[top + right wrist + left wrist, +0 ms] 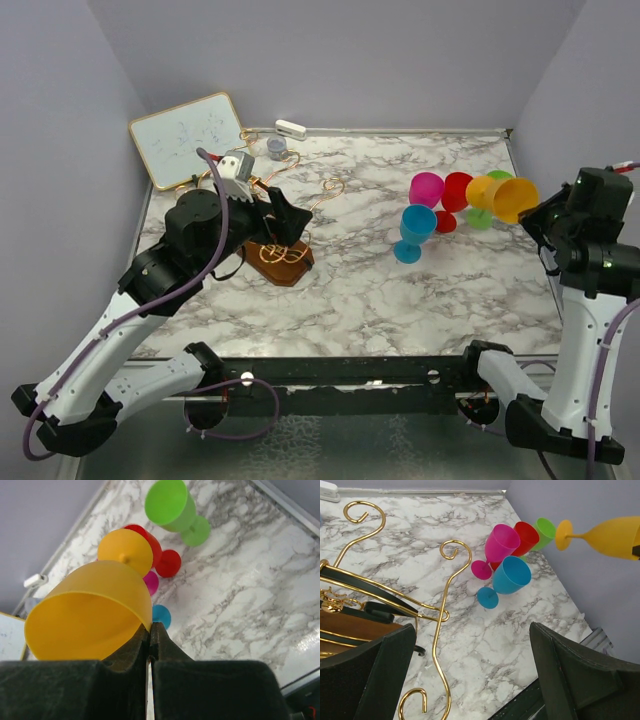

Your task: Take the wine glass off the wine glass rack

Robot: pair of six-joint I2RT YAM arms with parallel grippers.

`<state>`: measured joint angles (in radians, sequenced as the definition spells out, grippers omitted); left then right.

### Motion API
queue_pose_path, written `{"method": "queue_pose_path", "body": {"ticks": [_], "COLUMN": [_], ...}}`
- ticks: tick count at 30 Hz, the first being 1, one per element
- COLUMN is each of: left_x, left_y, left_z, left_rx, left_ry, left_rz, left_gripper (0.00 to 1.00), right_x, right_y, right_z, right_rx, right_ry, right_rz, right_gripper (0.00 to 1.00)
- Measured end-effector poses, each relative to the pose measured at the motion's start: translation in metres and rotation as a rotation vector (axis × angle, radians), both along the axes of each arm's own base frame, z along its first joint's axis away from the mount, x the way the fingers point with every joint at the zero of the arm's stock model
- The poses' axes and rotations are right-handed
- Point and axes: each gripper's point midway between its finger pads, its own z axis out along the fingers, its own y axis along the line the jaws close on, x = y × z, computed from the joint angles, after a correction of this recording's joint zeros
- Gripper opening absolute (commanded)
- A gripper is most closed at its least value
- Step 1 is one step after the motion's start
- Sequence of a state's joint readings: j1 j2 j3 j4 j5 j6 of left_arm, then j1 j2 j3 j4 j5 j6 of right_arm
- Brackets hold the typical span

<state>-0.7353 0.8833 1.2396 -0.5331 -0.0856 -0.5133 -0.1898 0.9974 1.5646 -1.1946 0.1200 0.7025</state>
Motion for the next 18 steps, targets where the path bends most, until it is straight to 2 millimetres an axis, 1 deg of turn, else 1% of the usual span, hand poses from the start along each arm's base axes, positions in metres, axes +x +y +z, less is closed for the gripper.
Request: {"method": "queue_pose_path", "body": {"ticks": [1,3,9,11,13,18], "left_x": [0.000,0.000,-0.001,-0.003,-0.004,-0.007], "left_y": [-0.001,-0.003,-0.003,-0.002,0.000,0.002], "left_z": [0.000,-0.002,-0.008,-0.011,-0.013,-0.014], "left_rx": [-0.001,0.000,0.005,0.008,0.008,0.004], "left_ry": [0.001,0.004,0.012,0.015,0.015,0.013], "left_rz": [-0.003,-0.011,-0.017,-0.017,-0.017,-0.017], "left_gripper": [0.99,0.99,0.99,0.99,0.99,0.99], "right_x": [-0.005,-0.012,-0.020,-0.022,-0.023,-0.017], "right_y": [0.002,0.005,0.014,0.017,0.018,0.018], "right_z": [-0.010,-0.036,-0.109,-0.125,-0.137,-0.155], "right_rx": [0.005,0.023,0.086,0.099,0.108,0.115], "right_ry": [0.017,0.076,0.258,0.299,0.325,0.348], "right_rz": [0.003,0.012,0.048,0.057,0.063,0.073], "right_gripper": [0.01,0.01,0.01,0.01,0.01,0.03]}}
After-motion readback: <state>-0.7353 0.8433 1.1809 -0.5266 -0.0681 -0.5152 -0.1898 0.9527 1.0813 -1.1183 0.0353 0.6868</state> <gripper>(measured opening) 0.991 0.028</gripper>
